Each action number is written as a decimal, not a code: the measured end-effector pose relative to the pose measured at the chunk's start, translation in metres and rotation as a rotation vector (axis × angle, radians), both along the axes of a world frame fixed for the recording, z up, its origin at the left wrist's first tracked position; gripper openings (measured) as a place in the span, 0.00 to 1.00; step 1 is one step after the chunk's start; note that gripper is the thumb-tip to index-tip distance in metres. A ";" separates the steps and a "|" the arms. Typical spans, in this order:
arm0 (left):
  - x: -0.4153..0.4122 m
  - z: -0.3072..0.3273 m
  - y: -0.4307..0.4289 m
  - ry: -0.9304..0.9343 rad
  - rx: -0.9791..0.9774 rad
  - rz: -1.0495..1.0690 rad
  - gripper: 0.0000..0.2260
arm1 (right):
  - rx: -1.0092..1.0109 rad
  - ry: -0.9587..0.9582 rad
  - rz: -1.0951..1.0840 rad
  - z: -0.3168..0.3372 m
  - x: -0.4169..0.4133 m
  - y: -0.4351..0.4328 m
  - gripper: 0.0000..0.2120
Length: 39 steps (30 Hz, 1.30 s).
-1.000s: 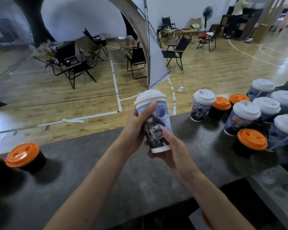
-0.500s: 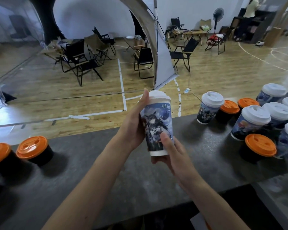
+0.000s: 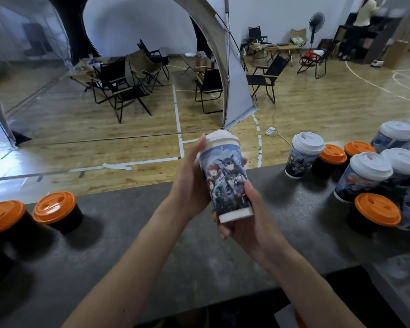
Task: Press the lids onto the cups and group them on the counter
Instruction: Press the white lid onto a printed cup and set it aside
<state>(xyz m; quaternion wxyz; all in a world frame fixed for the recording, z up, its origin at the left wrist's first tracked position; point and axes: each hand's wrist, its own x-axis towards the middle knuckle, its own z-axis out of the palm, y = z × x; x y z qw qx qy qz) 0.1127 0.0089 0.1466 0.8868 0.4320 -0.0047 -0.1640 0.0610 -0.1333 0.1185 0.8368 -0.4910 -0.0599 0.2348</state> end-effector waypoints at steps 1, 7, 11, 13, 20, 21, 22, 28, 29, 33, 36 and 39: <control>0.000 -0.001 0.001 0.005 -0.005 -0.006 0.34 | 0.033 0.014 0.032 -0.001 -0.001 0.001 0.29; -0.001 -0.011 0.002 0.039 -0.066 -0.015 0.34 | 0.092 0.069 0.154 -0.009 -0.001 0.000 0.30; 0.001 -0.014 0.003 0.026 -0.003 0.033 0.35 | 0.046 0.101 0.167 -0.014 0.002 -0.004 0.31; 0.003 -0.013 0.001 0.028 0.033 0.081 0.36 | 0.072 0.135 0.167 -0.011 0.001 -0.002 0.33; 0.002 -0.012 0.010 0.019 0.082 0.125 0.36 | 0.087 0.210 0.104 -0.002 -0.001 0.006 0.30; 0.001 -0.012 0.010 0.017 0.080 0.108 0.35 | 0.161 0.264 0.144 -0.001 -0.002 0.005 0.30; 0.000 -0.011 0.010 0.017 0.076 0.102 0.33 | 0.201 0.297 0.165 0.000 -0.002 0.005 0.31; -0.001 -0.011 0.012 -0.028 0.160 0.174 0.29 | 0.006 0.187 0.046 -0.008 -0.003 0.009 0.34; -0.001 -0.011 0.013 -0.031 0.157 0.162 0.30 | 0.020 0.187 0.054 -0.008 -0.003 0.008 0.34; 0.000 -0.010 0.011 -0.010 0.158 0.204 0.31 | -0.054 0.130 0.082 -0.008 -0.006 0.010 0.35; 0.001 -0.012 0.011 -0.019 0.151 0.209 0.35 | -0.106 0.096 0.069 -0.007 -0.007 0.010 0.36; -0.001 -0.014 0.015 0.002 0.061 0.124 0.38 | -0.051 0.156 0.116 -0.004 -0.006 0.007 0.33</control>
